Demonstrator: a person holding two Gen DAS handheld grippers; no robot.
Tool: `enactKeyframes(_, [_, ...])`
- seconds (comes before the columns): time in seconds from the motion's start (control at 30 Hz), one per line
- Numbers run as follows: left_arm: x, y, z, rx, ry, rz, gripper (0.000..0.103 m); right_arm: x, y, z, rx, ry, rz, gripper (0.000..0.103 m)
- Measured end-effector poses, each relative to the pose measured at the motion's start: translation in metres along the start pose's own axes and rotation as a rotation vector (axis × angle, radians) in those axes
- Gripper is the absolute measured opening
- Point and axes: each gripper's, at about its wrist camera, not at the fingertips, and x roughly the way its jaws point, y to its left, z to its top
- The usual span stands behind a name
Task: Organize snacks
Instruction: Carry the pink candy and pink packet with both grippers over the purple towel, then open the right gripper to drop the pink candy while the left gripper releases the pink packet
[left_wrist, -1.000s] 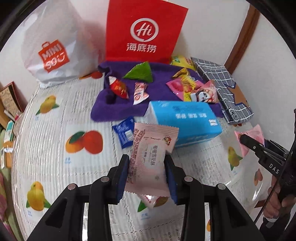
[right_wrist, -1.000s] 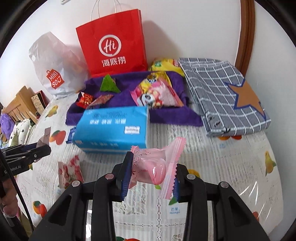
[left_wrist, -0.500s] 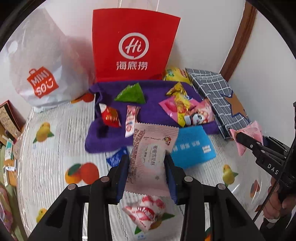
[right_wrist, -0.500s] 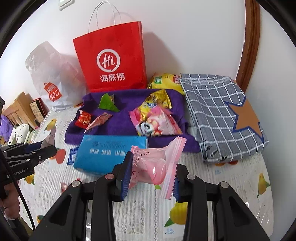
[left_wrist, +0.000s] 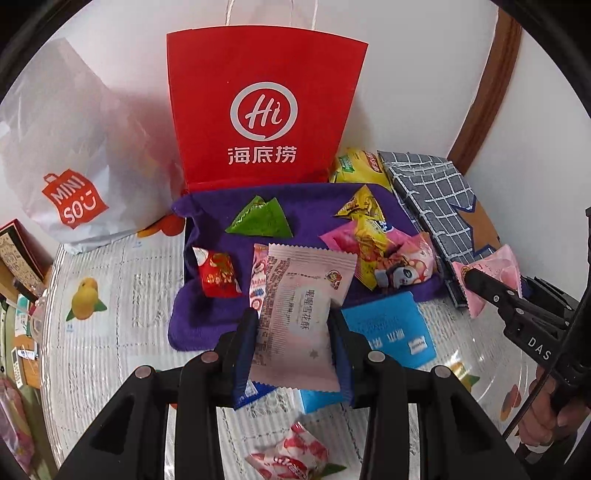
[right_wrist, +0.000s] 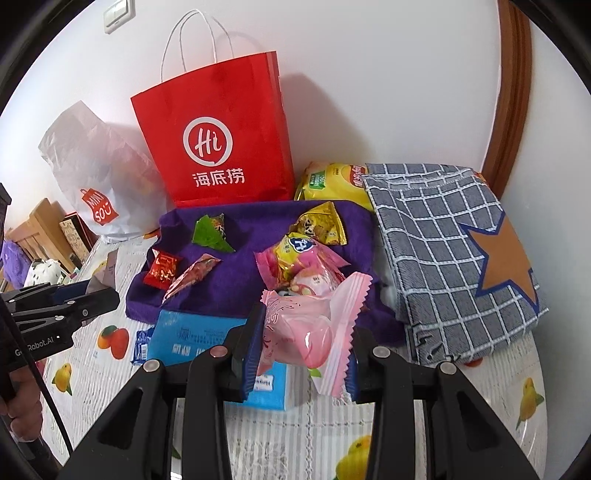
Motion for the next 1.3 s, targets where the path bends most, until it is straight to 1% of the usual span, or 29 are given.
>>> enactKeyframes(0.27, [0.011, 0.007, 0.021, 0.001, -0.008, 0.031, 0.037, 0.025, -0.003, 0.02, -0.005, 0.005, -0.008, 0.037])
enactKeyframes(0.63, [0.042, 0.02, 0.048, -0.003, -0.007, 0.033, 0.037, 0.06, -0.003, 0.054, -0.013, 0.0, -0.015, 0.037])
enactKeyframes(0.8, [0.054, 0.028, 0.053, -0.011, -0.002, 0.027, 0.037, 0.074, 0.004, 0.067, -0.016, -0.011, 0.0, 0.037])
enactKeyframes(1.03, [0.071, 0.043, 0.061, -0.027, 0.011, 0.032, 0.037, 0.102, 0.017, 0.077, -0.022, 0.001, 0.022, 0.037])
enactKeyframes(1.3, [0.086, 0.057, 0.066, -0.045, 0.014, 0.027, 0.037, 0.117, 0.027, 0.088, -0.034, -0.006, 0.04, 0.037])
